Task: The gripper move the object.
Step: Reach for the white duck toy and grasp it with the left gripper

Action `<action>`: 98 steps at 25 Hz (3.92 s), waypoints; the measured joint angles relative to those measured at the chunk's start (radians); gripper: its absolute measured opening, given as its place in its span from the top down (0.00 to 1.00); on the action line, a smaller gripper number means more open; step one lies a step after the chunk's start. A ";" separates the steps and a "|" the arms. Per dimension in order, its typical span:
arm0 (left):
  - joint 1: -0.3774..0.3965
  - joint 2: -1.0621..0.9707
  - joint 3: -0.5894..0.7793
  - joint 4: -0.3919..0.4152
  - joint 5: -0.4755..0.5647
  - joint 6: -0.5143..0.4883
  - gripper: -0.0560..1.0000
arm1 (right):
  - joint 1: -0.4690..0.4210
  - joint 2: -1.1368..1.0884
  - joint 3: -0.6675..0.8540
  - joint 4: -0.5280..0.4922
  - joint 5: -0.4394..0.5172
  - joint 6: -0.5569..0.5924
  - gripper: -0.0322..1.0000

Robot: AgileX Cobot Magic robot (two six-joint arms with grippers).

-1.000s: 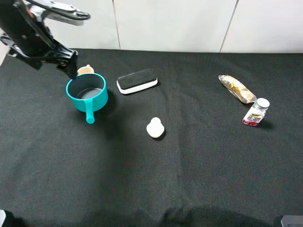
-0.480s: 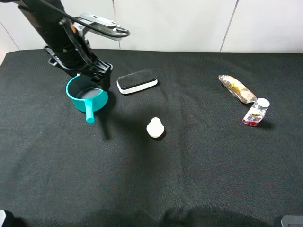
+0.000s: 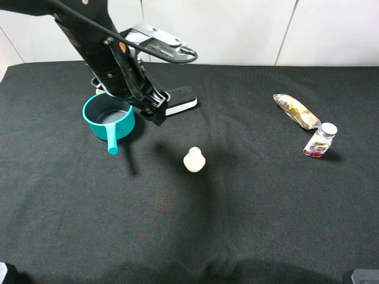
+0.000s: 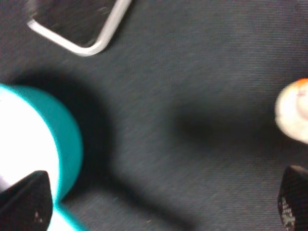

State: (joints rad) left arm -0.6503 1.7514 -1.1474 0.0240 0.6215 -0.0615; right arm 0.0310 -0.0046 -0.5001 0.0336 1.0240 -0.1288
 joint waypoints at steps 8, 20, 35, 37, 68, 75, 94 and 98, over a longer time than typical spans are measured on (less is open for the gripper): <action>-0.115 0.004 -0.006 0.000 -0.039 0.000 0.01 | 0.000 0.000 0.000 0.000 0.000 0.000 0.30; -0.221 0.186 -0.155 -0.014 0.011 -0.008 0.01 | 0.000 0.000 0.000 0.000 0.000 0.000 0.30; -0.246 0.301 -0.190 -0.017 0.001 -0.021 0.01 | 0.000 0.000 0.000 0.002 0.000 0.000 0.30; -0.246 0.312 -0.192 -0.018 0.000 -0.022 0.01 | 0.000 0.000 0.000 0.002 0.000 0.000 0.30; -0.246 0.400 -0.220 -0.018 -0.018 -0.023 0.01 | 0.000 0.000 0.000 0.023 0.000 0.000 0.30; -0.246 0.403 -0.220 -0.018 -0.021 -0.023 0.01 | 0.000 0.000 0.000 0.023 0.000 0.000 0.30; -0.246 0.425 -0.221 -0.018 -0.036 -0.023 0.01 | 0.000 0.000 0.000 0.023 0.000 0.000 0.30; -0.246 0.427 -0.234 -0.018 -0.031 -0.023 0.01 | 0.000 0.000 0.000 0.024 0.000 0.000 0.30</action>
State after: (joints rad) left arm -0.8965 2.1783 -1.3817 0.0057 0.5900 -0.0849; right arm 0.0310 -0.0046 -0.5001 0.0574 1.0240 -0.1288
